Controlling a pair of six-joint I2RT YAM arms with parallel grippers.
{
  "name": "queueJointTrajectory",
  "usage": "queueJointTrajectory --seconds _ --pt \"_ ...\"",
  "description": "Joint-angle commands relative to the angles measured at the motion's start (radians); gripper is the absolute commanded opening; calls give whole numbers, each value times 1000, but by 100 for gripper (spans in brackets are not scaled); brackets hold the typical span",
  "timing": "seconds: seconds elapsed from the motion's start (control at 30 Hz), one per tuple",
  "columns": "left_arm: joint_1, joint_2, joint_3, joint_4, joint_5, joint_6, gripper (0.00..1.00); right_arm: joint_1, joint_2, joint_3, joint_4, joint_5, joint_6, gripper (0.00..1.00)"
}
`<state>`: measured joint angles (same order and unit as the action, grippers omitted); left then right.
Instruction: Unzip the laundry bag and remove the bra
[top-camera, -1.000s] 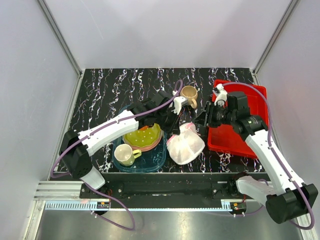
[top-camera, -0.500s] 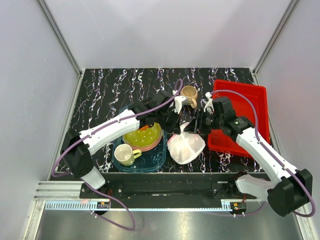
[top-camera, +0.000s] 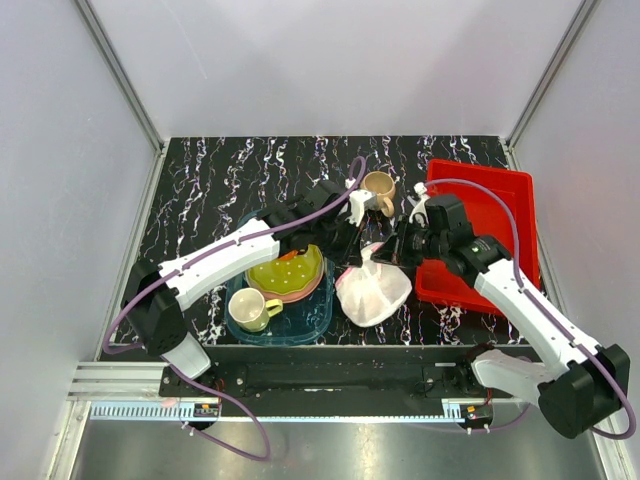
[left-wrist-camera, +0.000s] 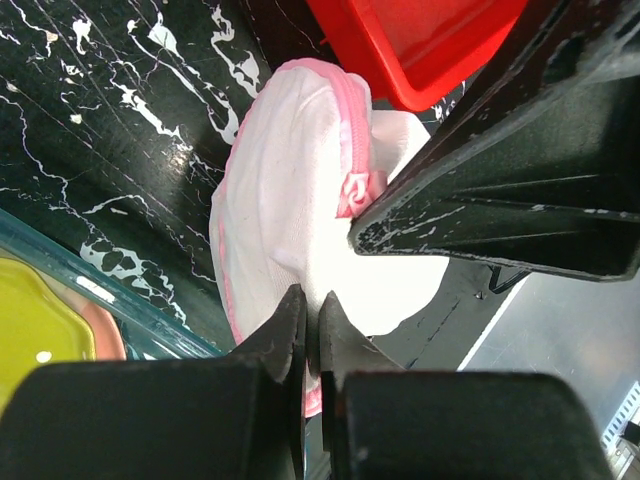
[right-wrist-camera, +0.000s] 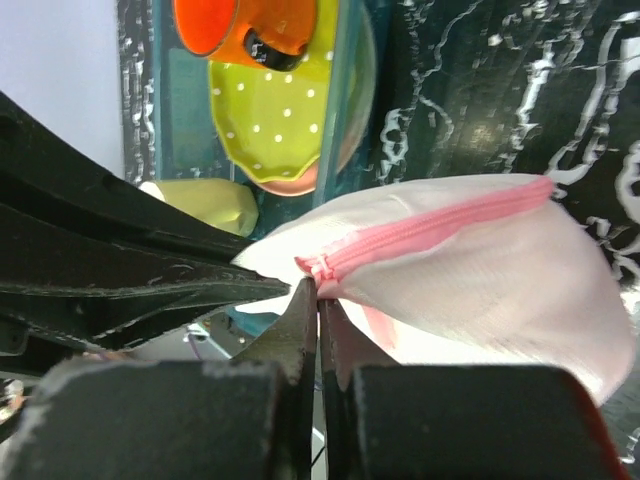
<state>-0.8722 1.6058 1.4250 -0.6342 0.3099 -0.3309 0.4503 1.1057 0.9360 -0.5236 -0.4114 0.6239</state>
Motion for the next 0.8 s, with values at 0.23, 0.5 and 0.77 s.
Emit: queueJointTrajectory --seconds 0.23,0.5,0.77 --pt "1 -12 46 -24 -31 42 0 -195 -38 52 -108 145 -164 0" --pt "1 -17 35 -25 -2 75 0 -331 -1 32 -55 -25 -168 0" --pt "1 -29 46 -4 31 127 0 -329 -70 -2 -19 -125 -133 16"
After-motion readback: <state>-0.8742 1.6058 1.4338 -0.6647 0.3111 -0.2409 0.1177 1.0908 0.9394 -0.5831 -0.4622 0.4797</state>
